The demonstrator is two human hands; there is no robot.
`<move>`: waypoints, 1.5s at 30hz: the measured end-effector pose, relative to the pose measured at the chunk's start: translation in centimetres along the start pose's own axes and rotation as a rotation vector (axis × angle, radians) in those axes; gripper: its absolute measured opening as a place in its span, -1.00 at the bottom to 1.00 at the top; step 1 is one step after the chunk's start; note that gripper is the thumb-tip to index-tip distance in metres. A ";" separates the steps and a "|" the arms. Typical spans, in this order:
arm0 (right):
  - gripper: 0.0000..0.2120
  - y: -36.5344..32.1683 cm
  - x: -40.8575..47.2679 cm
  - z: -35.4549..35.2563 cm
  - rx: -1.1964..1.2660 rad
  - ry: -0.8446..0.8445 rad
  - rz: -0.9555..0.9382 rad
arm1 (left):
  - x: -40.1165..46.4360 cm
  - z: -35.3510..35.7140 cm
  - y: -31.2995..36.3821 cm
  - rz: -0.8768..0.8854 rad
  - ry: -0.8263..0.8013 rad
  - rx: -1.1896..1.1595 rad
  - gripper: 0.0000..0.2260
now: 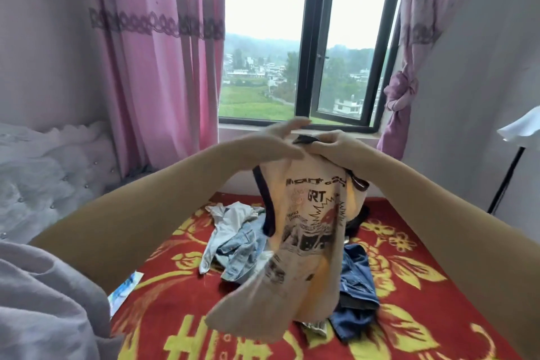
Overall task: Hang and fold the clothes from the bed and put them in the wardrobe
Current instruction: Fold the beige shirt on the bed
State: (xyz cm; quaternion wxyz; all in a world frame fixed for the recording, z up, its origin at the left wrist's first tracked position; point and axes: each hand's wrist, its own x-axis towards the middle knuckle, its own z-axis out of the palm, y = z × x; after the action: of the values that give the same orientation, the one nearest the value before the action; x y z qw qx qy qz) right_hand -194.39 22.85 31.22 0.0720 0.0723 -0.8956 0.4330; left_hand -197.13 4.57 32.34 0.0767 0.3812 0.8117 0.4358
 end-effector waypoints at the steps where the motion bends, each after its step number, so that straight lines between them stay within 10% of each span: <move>1: -0.89 -0.6 -0.2 -0.1 -0.023 -0.069 -0.049 | 0.1 0.7 -0.2 0.016 -0.074 0.101 -0.46; 5: -0.86 -2.1 -0.6 -0.9 -0.208 -0.145 -0.122 | 0.6 1.0 -2.2 -0.019 -0.005 0.192 -0.82; 16: -0.75 3.4 -1.4 -6.6 -0.794 0.018 0.170 | -0.5 -0.6 -6.1 -0.182 -0.041 0.185 -0.87; 24: -0.77 4.8 -1.1 -5.7 -0.646 0.178 0.206 | -0.8 -1.0 -5.2 -0.309 0.038 -0.175 -0.93; 28: -0.46 0.7 -1.4 -1.3 -0.189 -0.266 0.208 | 0.5 1.5 -2.4 -0.463 0.254 -0.469 -0.85; 32: -0.90 -0.6 -1.0 1.4 0.087 -0.334 -0.058 | 1.3 2.2 0.9 -0.399 0.185 -0.818 -0.85; 38: -0.84 -1.3 0.4 0.8 0.196 0.106 -0.002 | 1.5 0.8 0.3 0.093 0.380 0.240 -0.66; 41: -0.85 -2.2 1.1 -1.3 0.203 0.122 0.007 | 0.9 0.4 -2.6 -0.033 0.025 0.182 -0.75; 45: -0.79 -1.3 0.7 -4.4 0.161 0.131 -0.021 | 0.0 -0.5 -7.4 -0.165 0.086 0.142 -0.88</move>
State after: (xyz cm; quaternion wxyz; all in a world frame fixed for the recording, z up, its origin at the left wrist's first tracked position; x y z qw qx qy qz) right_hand -194.56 25.48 35.06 0.1289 0.0588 -0.8506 0.5063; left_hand -201.49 1.79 26.99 0.0502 0.2986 0.8717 0.3853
